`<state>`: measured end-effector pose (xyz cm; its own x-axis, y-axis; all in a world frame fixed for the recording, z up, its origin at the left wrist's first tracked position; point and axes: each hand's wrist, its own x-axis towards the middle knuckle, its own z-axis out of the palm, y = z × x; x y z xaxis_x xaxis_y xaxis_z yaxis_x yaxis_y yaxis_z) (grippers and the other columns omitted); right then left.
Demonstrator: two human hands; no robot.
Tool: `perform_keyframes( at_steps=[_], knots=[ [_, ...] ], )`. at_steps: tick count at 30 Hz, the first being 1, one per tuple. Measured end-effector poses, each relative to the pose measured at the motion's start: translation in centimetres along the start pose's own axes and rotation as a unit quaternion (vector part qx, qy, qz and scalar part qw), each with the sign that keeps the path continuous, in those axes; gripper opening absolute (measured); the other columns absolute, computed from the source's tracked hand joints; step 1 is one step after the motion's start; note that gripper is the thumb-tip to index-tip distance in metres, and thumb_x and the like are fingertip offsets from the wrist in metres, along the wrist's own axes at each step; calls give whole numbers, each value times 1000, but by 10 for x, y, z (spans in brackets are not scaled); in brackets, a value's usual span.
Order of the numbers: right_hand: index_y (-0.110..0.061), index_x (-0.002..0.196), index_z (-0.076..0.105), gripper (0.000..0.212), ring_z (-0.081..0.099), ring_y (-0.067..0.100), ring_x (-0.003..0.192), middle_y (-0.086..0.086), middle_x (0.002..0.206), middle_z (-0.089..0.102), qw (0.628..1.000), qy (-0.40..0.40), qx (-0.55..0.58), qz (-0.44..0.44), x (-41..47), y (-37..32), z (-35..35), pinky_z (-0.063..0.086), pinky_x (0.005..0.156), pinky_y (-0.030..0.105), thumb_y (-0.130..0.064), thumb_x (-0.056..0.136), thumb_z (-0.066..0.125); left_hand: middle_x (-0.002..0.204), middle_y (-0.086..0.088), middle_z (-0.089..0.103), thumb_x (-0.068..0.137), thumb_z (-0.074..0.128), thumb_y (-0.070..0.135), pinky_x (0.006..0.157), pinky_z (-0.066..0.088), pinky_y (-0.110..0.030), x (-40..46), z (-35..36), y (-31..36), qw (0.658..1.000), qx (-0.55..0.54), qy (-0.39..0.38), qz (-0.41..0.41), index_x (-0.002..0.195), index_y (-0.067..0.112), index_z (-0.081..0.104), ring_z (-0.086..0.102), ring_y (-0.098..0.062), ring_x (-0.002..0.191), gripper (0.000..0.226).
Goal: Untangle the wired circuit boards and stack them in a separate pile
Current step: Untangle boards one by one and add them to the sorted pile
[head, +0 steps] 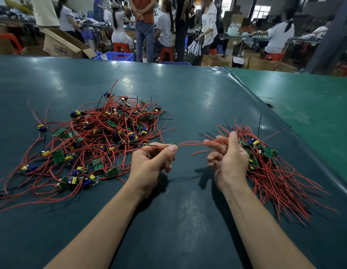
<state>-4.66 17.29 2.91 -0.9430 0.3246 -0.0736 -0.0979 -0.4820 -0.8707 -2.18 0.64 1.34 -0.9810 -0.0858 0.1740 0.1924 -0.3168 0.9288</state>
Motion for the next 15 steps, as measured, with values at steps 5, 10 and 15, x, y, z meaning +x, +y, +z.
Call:
perform_keyframes(
  at_steps=[5, 10, 15],
  knots=[
    [-11, 109, 62, 63, 46, 8, 40, -1, 66, 63, 973, -179, -82, 124, -20, 6, 6, 29, 32, 15, -61, 70, 59, 60, -4, 61, 71, 76, 24, 44, 41, -18, 4, -2, -1, 1000, -17, 8, 16, 69, 15, 75, 49, -11, 45, 10],
    [-13, 88, 76, 15, 39, 4, 39, -2, 57, 52, 968, -218, -76, 97, -29, 12, 8, 25, 31, 15, -22, 88, 64, 62, -5, 64, 71, 79, 26, 53, 42, -25, -1, 0, -3, 996, 65, -54, -14, 83, 4, 72, 52, -15, 51, 26],
    [-14, 76, 75, 25, 40, 4, 37, -3, 60, 58, 983, -162, -83, 15, -23, 6, 8, 27, 33, 15, -15, 95, 60, 59, -5, 62, 71, 84, 18, 49, 41, -23, -1, 1, -1, 997, 62, -38, -10, 79, 5, 68, 49, -15, 46, 21]
  ],
)
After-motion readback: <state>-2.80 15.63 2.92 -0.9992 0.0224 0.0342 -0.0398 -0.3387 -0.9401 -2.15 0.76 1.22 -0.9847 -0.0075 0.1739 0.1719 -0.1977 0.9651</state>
